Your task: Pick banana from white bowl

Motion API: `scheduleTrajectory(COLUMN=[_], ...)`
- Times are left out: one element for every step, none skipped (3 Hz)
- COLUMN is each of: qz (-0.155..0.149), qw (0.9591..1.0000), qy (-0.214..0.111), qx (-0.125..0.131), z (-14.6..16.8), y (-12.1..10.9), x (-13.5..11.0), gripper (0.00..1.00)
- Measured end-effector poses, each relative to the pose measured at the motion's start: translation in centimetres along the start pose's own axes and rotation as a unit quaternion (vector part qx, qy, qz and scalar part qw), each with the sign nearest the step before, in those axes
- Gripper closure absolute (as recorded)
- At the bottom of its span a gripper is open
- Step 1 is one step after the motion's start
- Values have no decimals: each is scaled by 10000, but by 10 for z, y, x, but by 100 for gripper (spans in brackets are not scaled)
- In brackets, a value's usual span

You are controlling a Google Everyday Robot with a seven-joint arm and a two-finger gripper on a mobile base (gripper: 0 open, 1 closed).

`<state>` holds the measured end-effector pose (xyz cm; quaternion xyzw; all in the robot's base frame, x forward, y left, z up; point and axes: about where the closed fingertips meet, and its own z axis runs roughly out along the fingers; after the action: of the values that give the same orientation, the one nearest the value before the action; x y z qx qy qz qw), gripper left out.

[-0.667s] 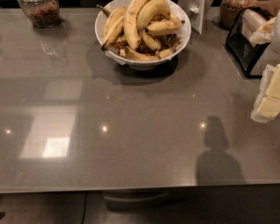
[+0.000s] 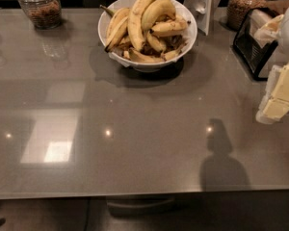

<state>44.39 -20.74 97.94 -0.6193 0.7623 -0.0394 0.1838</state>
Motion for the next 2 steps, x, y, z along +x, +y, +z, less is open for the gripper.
scheduleTrajectory(qz=[-527, -1345], qw=[9951, 9735], qy=[-744, -1634], qx=[381, 864], z=[3, 7], y=[-16, -49], x=[-30, -85], gripper=[0, 0])
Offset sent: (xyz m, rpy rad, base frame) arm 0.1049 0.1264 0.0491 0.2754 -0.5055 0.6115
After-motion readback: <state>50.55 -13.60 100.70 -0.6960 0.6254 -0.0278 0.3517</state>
